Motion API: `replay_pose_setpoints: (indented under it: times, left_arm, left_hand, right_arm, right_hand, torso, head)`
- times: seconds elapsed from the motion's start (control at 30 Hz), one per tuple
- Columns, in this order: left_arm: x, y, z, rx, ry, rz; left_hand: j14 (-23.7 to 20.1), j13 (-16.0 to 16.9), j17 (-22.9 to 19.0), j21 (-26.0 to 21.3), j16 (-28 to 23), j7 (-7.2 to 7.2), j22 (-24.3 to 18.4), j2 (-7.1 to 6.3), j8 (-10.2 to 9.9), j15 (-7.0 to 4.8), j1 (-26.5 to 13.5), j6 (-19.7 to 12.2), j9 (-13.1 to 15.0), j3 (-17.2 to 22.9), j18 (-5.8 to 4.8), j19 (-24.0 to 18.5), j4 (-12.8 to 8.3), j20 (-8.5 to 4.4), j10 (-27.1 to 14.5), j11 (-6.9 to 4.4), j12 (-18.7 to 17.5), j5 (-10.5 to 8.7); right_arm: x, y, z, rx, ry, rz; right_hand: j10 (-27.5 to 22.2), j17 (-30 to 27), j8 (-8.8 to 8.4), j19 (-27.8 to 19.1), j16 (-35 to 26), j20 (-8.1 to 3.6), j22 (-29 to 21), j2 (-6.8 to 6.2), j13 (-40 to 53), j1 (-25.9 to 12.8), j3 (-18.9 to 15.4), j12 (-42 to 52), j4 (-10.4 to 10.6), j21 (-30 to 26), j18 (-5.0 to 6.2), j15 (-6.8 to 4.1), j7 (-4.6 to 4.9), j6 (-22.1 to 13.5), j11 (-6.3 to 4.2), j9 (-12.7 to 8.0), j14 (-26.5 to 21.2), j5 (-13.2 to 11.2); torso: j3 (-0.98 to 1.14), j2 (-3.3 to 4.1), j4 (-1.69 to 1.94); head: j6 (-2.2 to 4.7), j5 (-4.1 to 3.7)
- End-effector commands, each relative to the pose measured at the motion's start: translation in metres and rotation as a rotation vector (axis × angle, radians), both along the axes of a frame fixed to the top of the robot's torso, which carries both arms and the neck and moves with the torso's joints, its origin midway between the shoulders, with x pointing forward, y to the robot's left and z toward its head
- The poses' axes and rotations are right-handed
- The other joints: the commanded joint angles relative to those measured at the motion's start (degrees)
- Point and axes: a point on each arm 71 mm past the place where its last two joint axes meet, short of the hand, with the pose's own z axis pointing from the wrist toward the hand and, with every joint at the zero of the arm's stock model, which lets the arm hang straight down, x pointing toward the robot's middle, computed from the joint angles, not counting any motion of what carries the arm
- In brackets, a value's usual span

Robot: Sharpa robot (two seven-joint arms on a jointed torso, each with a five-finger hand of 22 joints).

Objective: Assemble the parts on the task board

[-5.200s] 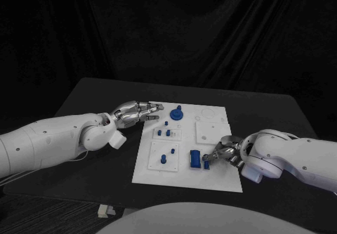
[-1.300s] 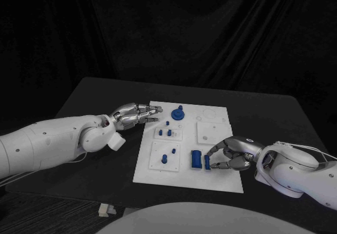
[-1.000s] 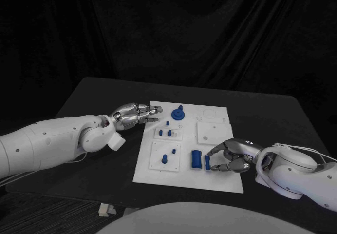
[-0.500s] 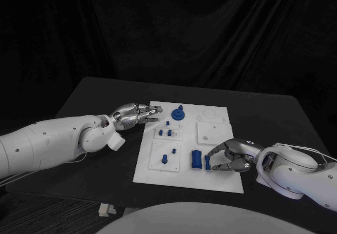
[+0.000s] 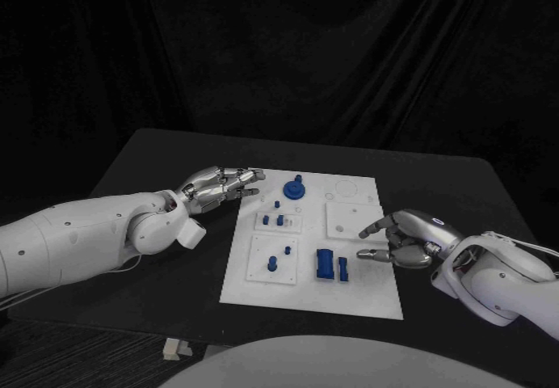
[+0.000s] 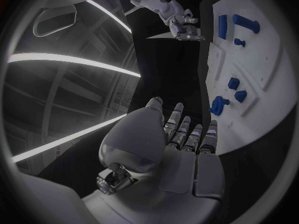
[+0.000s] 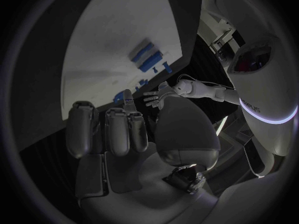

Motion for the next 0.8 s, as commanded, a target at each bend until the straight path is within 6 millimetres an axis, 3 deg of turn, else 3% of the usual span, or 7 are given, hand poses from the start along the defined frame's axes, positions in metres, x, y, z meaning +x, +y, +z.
replay_pose_setpoints:
  times: [0.03,0.13,0.3,0.5,0.53,0.67,0.8]
  left_arm:
    - [0.002,0.001,0.007,-0.03,-0.093,0.06]
    - [0.003,-0.002,0.008,-0.034,-0.102,0.062]
    - [0.003,-0.006,0.007,-0.04,-0.106,0.056]
    - [0.004,-0.01,0.007,-0.044,-0.11,0.052]
    - [0.004,-0.009,0.004,-0.023,-0.074,0.038]
    - [0.004,-0.01,0.005,-0.022,-0.078,0.05]
    - [0.006,-0.016,0.008,-0.02,-0.091,0.092]
  left_hand:
    - [-0.7,0.1,-0.1,-0.3,-0.3,0.2,-0.2,1.42,0.3,-1.04,-4.3,-0.2,0.0,-2.9,0.61,-0.7,0.1,-0.44,0.1,0.2,0.3,-5.62]
    - [-1.3,0.0,-0.2,-0.6,-0.7,0.22,-0.4,2.07,0.3,-1.23,-6.3,-0.6,0.0,-4.3,1.16,-1.3,0.0,-0.52,-0.2,0.18,0.1,-7.8]
    - [-2.8,-0.2,-0.6,-1.6,-1.6,-0.34,-0.7,0.94,0.1,-2.07,2.8,-1.4,-0.1,-2.0,2.77,-2.9,-2.5,-1.23,-1.5,-0.51,-1.2,5.34]
    - [-3.9,-0.4,-1.0,-2.6,-2.5,-0.96,-1.0,0.31,-0.8,-2.84,5.2,-3.2,-0.3,-1.7,2.69,-4.3,-2.1,-1.45,-2.8,-1.18,-2.6,6.72]
    - [-4.1,-2.4,-1.1,-4.6,-2.6,-3.24,-2.0,-3.84,-4.6,-4.74,-19.9,-11.0,-3.5,1.8,-0.99,-6.4,-6.5,-6.03,-8.0,-3.21,-6.6,-1.61]
    - [-4.1,-2.4,-1.1,-4.6,-2.6,-3.85,-2.0,-4.76,-5.7,-5.09,-25.4,-13.2,-3.5,2.8,-1.0,-6.4,-7.5,-7.03,-8.0,-3.66,-7.7,-3.38]
    - [-4.1,-2.4,-1.1,-4.6,-2.6,-4.68,-2.0,-6.22,-7.1,-9.38,-34.2,-16.0,-3.5,4.2,-1.73,-6.4,-8.9,-8.69,-8.0,-7.8,-9.3,-6.29]
  right_arm:
    - [0.012,-0.01,0.02,0.215,-0.102,-0.104]
    - [0.019,-0.016,0.022,0.309,-0.064,-0.151]
    - [0.026,-0.023,0.018,0.486,0.086,-0.201]
    - [0.03,-0.03,0.013,0.59,0.159,-0.224]
    - [0.029,-0.028,0.014,0.437,0.083,-0.205]
    - [0.031,-0.026,0.015,0.452,0.083,-0.213]
    - [0.036,-0.02,0.017,0.504,0.083,-0.238]
  right_hand:
    - [-2.4,-13.2,0.23,-7.6,-9.0,0.8,3.5,1.3,3.1,-0.2,0.5,-9.4,-0.2,-13.7,2.89,1.16,0.78,1.3,1.17,-0.3,-4.1,2.0]
    - [-22.0,-39.7,-0.61,-21.7,-33.9,2.48,-10.4,2.06,-21.9,-0.2,0.1,-41.8,0.0,-41.3,6.63,3.08,1.66,1.4,2.95,-1.2,-17.3,3.4]
    - [-48.3,-57.2,-0.51,-41.3,-64.3,11.5,-29.8,4.38,-43.8,0.3,-4.4,-68.4,0.0,-68.2,1.55,16.91,1.85,-11.4,15.56,-3.4,-44.8,10.6]
    - [-57.5,-66.0,-2.72,-65.8,-72.6,13.95,-53.9,5.93,-57.1,-1.0,-9.6,-71.6,0.1,-72.5,1.64,15.09,-1.15,-23.4,13.28,-4.1,-60.2,8.0]
    - [-65.3,-70.5,-5.51,-70.0,-74.9,9.04,-59.9,5.66,-62.3,-19.3,-7.1,-75.6,-4.9,-74.8,-3.76,11.99,-4.87,-32.6,9.65,-6.9,-66.7,4.4]
    - [-74.6,-70.5,-5.51,-75.6,-81.2,3.76,-67.4,5.66,-68.5,-39.6,-1.6,-80.3,-10.6,-74.8,-3.76,4.39,-4.87,-43.2,5.39,-6.9,-75.2,0.3]
    - [-80.0,-70.5,-5.51,-80.9,-81.2,-2.17,-74.9,5.66,-74.9,-52.6,-1.6,-85.2,-16.8,-74.8,-3.76,4.39,-4.87,-49.5,0.92,-6.9,-83.8,-4.0]
  torso:
    - [0.02,-0.32,-0.08]
    - [0.08,-1.05,-0.06]
    - [0.25,-1.99,0.03]
    - [0.51,-2.7,-0.43]
    - [0.36,-2.18,-0.17]
    - [0.45,-2.19,-0.25]
    - [0.76,-2.22,-0.5]
  head:
    - [-0.01,-0.37]
    - [-0.01,-0.61]
    - [-0.01,-0.84]
    - [-0.01,-0.17]
    - [0.0,-0.37]
    - [0.48,-0.5]
    - [2.13,-0.93]
